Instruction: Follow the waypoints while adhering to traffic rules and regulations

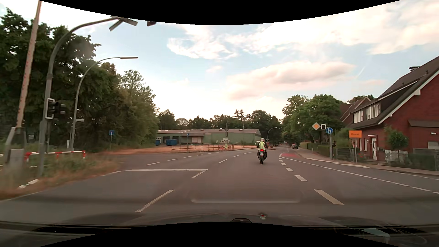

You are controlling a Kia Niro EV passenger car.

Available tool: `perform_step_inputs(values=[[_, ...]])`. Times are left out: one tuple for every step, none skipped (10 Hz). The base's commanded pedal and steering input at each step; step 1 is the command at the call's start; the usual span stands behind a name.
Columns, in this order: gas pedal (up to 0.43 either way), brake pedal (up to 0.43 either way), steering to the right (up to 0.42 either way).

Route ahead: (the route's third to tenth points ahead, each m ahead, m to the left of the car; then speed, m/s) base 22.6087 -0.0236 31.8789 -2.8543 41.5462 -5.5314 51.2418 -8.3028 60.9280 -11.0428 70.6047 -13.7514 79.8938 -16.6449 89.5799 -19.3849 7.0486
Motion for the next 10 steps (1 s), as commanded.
perform_step_inputs(values=[[0.169, 0.000, 0.085], [0.169, 0.000, 0.078], [0.169, 0.000, 0.076], [0.169, 0.000, 0.074], [0.169, 0.000, 0.072], [0.169, 0.000, 0.070], [0.157, 0.000, 0.068], [0.157, 0.000, 0.067], [0.157, 0.000, 0.064], [0.157, 0.000, 0.053]])
